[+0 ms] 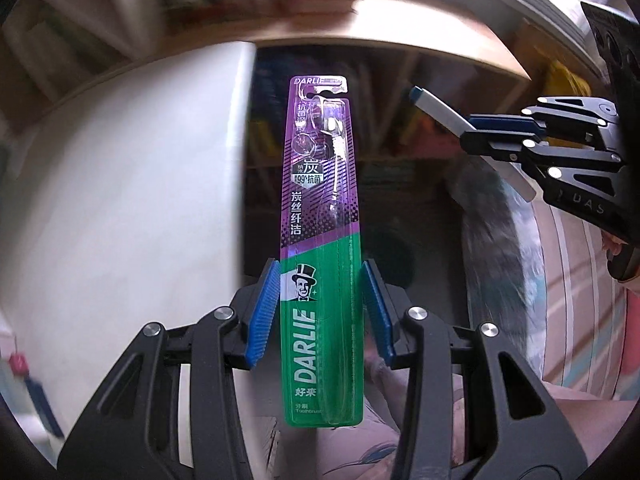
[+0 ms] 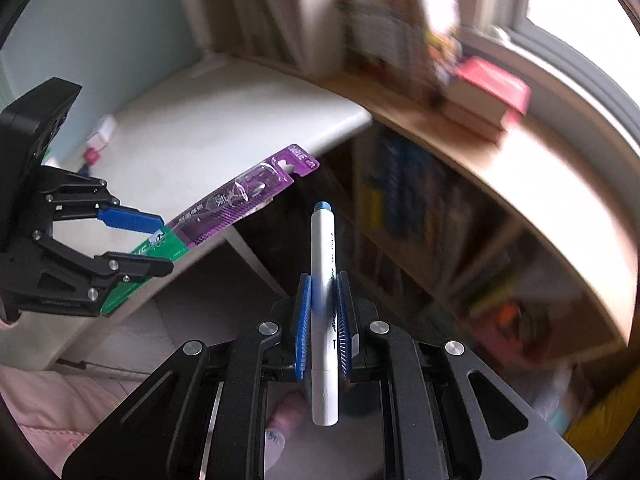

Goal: Collect trash
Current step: 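Carry the toothbrush pack and marker over the teal floor bin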

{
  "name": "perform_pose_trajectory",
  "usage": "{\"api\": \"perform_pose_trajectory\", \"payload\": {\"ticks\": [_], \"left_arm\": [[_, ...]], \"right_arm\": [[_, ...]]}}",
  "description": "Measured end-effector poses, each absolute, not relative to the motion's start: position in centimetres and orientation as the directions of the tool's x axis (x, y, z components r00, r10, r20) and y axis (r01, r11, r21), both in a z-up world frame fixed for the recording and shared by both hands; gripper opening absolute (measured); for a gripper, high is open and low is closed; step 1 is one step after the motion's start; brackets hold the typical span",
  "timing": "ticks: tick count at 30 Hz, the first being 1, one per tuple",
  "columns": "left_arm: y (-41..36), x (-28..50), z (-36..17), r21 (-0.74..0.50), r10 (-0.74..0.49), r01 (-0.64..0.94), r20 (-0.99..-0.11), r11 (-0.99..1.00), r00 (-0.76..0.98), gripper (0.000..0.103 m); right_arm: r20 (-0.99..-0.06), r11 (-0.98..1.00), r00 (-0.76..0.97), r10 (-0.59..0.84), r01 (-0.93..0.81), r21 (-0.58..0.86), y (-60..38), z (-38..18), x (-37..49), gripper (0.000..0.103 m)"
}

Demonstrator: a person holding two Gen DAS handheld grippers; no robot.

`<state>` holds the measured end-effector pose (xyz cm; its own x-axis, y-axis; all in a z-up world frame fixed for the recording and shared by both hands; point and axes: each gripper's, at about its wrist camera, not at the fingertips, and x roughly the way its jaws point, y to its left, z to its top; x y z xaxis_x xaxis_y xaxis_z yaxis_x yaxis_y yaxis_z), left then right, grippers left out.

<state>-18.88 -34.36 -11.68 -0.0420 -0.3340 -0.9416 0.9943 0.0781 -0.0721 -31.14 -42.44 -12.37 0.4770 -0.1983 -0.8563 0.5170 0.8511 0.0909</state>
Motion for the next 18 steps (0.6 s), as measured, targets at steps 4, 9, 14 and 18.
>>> {"api": "perform_pose_trajectory", "payload": {"ticks": [4, 9, 14, 18], "left_arm": [[-36.2, -22.2, -13.9, -0.084, -0.282, 0.996, -0.956, -0.003, -0.081, 0.040], [-37.7, -25.3, -17.5, -0.098, -0.197, 0.993, -0.974, -0.060, -0.108, 0.040], [-39.1, -25.9, -21.4, -0.108, -0.120, 0.991, -0.986, -0.076, -0.116, 0.040], [-40.4, -26.3, -26.5, -0.104, -0.031, 0.992, -0.994, -0.072, -0.106, 0.040]], "right_arm": [[-0.876, 0.803, 0.439, -0.197, 0.585, 0.112, -43.1, -14.6, -34.3, 0.014], [-0.899, 0.744, 0.404, -0.172, 0.651, 0.150, -44.0, -18.3, -36.9, 0.013], [-0.913, 0.694, 0.383, -0.140, 0.696, 0.185, -44.9, -22.7, -38.3, 0.013], [-0.921, 0.646, 0.375, -0.105, 0.729, 0.224, -45.7, -27.1, -39.2, 0.014]]}}
